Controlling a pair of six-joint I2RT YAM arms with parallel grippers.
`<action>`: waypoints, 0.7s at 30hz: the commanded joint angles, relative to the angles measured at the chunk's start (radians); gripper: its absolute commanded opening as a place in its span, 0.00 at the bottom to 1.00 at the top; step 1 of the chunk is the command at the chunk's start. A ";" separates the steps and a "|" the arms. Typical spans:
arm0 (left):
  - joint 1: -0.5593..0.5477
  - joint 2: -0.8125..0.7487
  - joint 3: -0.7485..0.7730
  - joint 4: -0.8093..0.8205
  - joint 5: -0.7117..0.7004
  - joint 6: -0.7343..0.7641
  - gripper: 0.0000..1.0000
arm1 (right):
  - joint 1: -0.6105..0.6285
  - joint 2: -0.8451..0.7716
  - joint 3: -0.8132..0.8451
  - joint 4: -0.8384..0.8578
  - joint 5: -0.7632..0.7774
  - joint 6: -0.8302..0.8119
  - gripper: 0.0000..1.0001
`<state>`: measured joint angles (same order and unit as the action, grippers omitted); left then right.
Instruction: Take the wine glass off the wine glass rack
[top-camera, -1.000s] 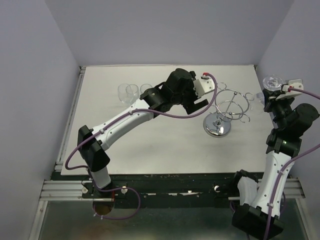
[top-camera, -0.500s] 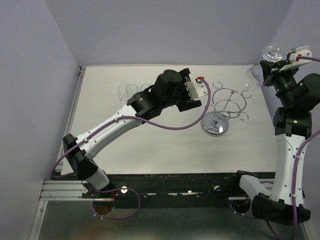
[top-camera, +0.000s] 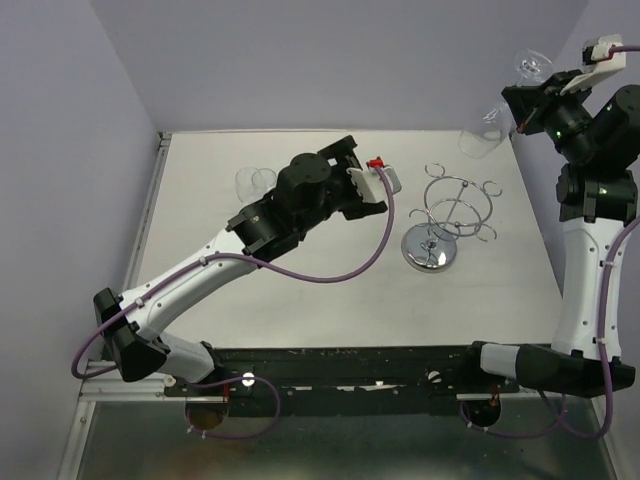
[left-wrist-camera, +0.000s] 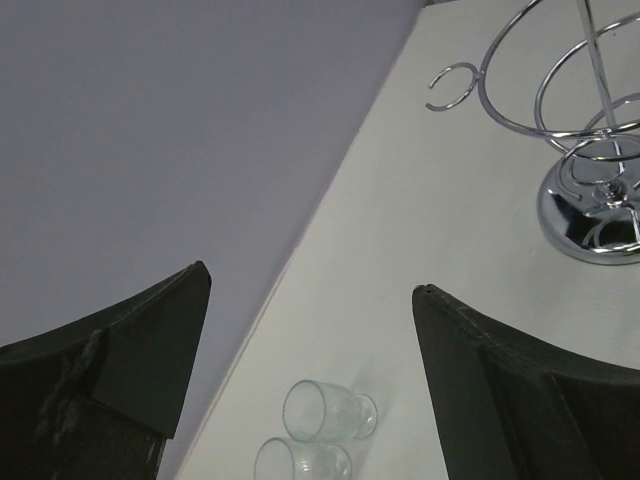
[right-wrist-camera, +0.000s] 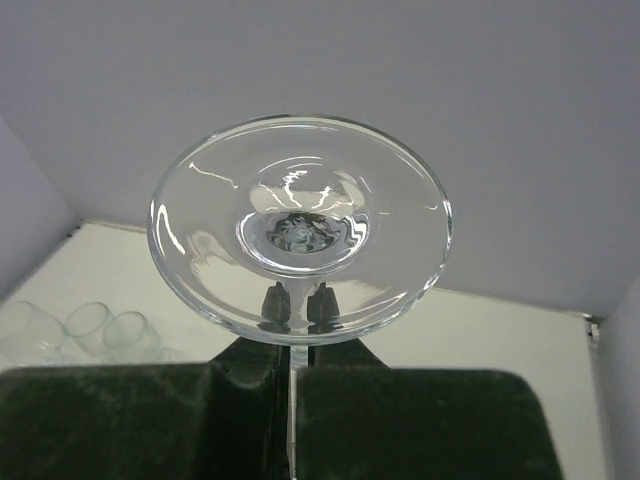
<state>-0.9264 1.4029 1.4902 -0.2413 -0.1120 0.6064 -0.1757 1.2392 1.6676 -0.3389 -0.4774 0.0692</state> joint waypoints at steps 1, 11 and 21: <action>-0.040 -0.050 -0.068 0.166 -0.129 0.085 0.99 | 0.001 0.121 0.092 0.082 -0.122 0.307 0.00; -0.088 -0.099 -0.238 0.416 -0.146 0.570 0.99 | 0.126 0.333 0.055 0.298 -0.319 0.906 0.01; -0.086 -0.133 -0.421 0.543 -0.098 0.808 0.99 | 0.176 0.345 -0.158 0.360 -0.395 1.250 0.01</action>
<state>-1.0119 1.2839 1.1461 0.1944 -0.2386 1.2438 -0.0059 1.6028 1.5696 -0.0784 -0.7914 1.0908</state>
